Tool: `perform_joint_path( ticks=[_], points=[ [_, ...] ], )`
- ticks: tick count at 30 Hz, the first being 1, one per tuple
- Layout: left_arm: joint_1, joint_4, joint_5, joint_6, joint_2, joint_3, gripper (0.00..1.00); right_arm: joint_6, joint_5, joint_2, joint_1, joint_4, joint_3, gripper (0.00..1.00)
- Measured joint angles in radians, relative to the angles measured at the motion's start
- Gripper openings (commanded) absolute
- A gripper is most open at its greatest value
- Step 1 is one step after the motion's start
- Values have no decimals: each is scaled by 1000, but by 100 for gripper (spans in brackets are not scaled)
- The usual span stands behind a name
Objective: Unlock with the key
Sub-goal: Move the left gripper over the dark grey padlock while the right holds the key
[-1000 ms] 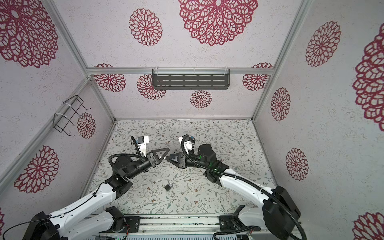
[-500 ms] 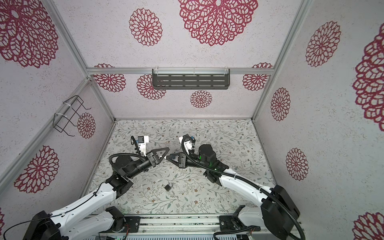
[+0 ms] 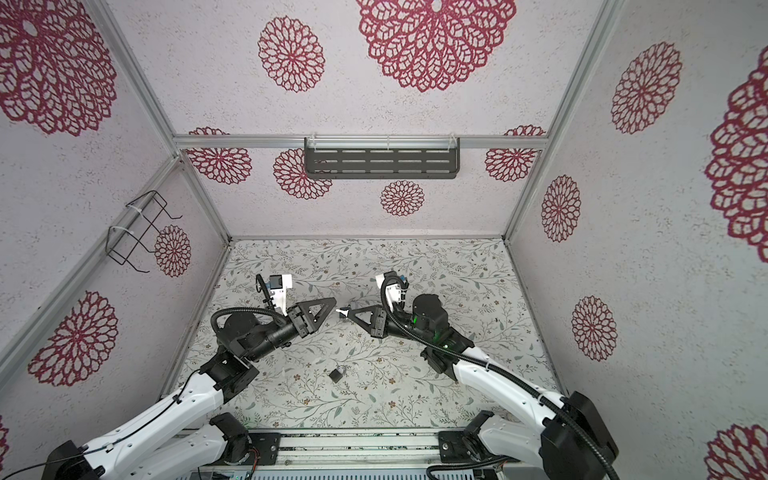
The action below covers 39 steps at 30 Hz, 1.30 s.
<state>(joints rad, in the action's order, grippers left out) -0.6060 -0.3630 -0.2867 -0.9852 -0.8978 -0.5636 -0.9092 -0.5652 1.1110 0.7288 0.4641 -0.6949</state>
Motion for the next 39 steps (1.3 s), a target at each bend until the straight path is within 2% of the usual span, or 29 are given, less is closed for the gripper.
perform_joint_path(
  ticks=[9,18,26,39],
  points=[
    [-26,410,142,13,61,-61,77,63,90,-111,-6,-172,75,0],
    [-187,685,278,27,-13,-75,83,105,180,-192,-10,-327,169,0],
    [-275,758,351,24,-160,-77,84,103,220,-229,-13,-348,257,0],
    [-314,759,370,4,-380,-112,83,104,241,-239,-22,-356,270,0]
  ],
)
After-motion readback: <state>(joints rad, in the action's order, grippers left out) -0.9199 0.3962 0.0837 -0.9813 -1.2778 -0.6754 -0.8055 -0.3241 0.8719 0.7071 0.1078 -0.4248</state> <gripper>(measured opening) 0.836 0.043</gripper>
